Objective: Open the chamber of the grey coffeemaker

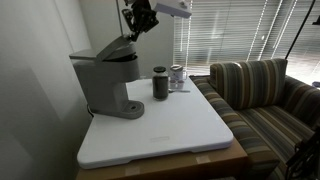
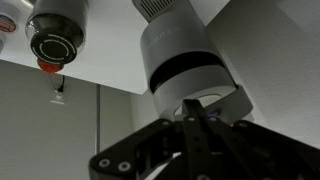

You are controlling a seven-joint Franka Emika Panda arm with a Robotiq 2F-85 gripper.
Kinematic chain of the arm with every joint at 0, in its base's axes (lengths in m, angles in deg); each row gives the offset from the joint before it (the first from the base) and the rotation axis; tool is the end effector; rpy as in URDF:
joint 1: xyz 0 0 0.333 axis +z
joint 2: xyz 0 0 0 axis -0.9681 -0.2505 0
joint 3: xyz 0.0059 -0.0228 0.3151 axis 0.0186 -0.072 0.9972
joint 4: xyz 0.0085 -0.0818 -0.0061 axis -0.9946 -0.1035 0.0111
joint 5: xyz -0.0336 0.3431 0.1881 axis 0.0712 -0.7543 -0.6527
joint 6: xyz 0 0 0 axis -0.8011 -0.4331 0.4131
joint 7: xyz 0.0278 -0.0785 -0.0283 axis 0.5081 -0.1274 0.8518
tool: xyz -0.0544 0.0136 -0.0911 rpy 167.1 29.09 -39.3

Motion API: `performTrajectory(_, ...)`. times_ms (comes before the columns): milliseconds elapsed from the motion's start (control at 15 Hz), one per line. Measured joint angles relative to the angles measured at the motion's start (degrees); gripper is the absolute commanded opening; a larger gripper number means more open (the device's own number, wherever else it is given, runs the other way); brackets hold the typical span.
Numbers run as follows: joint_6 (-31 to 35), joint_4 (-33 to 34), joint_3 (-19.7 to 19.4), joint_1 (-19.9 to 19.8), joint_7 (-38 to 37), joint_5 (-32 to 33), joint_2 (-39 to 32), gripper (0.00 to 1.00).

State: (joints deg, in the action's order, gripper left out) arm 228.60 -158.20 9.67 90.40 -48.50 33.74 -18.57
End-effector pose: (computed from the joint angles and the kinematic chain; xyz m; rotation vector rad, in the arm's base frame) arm 0.6608 0.1893 0.3889 -2.8314 0.0299 -0.8857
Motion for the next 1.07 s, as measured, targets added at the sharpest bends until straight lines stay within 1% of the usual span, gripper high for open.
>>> performTrajectory(1067, 1.3, 1.1, 0.0, 0.2, 0.0, 0.5, 0.0, 0.0)
